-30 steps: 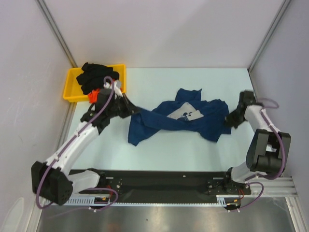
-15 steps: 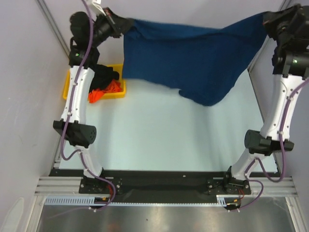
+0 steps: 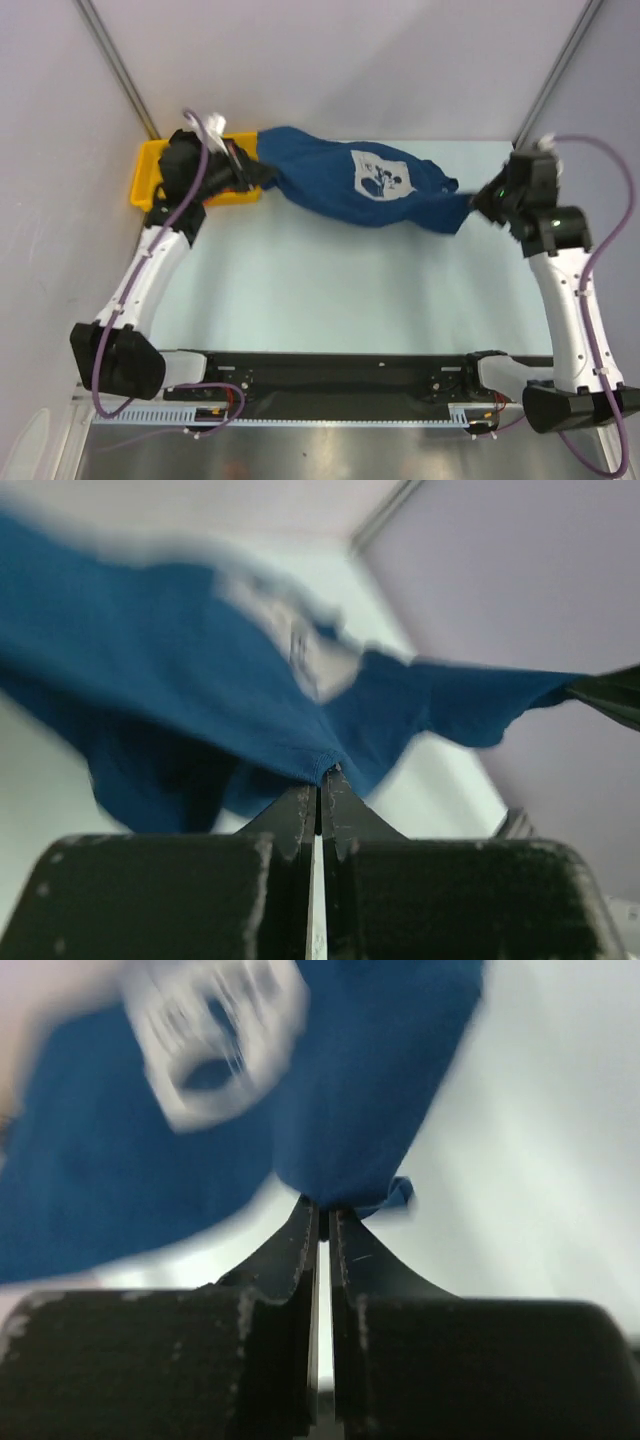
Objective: Fold and stack the t-shirts
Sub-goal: Flatten the tshirt out
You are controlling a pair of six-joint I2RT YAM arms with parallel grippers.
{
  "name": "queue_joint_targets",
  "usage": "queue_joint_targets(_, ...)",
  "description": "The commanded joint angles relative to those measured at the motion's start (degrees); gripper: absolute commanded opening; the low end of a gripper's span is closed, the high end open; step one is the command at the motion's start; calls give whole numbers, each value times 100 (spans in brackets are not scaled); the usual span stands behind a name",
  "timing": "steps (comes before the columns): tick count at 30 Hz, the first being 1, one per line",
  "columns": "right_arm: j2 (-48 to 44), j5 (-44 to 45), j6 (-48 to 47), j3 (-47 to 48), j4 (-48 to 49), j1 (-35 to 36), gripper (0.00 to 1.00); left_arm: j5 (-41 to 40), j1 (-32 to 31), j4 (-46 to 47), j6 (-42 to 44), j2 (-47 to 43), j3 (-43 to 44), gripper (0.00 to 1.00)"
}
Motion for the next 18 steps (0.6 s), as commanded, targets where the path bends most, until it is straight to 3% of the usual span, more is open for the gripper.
queue_joint_targets(1, -659, -590, 362, -2120, -831, 68, 0, -333, 28, -692, 251, -211, -1656, 0)
queue_joint_targets(3, -1230, -697, 564, -3021, -902, 68, 0, -606, 36, -1049, 303, -309, -2533, 0)
queue_joint_targets(5, -1608, -907, 574, -3829, -858, -11, 0, -880, 28, -1526, 303, -318, -2844, 0)
queue_joint_targets(9, -1453, -821, 372, -4168, -1251, -64, 0, -2056, 28, -2887, 391, -667, -3022, 1)
queue_joint_targets(10, -1434, -821, 224, -4151, -1279, -64, 0, -2302, 28, -3011, 391, -783, -2987, 15)
queue_joint_targets(12, -1417, -610, 21, -4089, -1288, -47, 15, -2767, 36, -3292, 339, -1011, -2821, 45)
queue_joint_targets(14, -1329, -592, -313, -4028, -1288, -38, 29, -2954, 28, -3478, 356, -1231, -2618, 84)
queue_joint_targets(15, -1276, -566, -392, -3967, -1358, -46, 40, -3033, 28, -3548, 339, -1293, -2487, 97)
queue_joint_targets(18, -1118, -592, -656, -3931, -1280, -20, 51, -3148, 28, -3654, 356, -1312, -2259, 100)
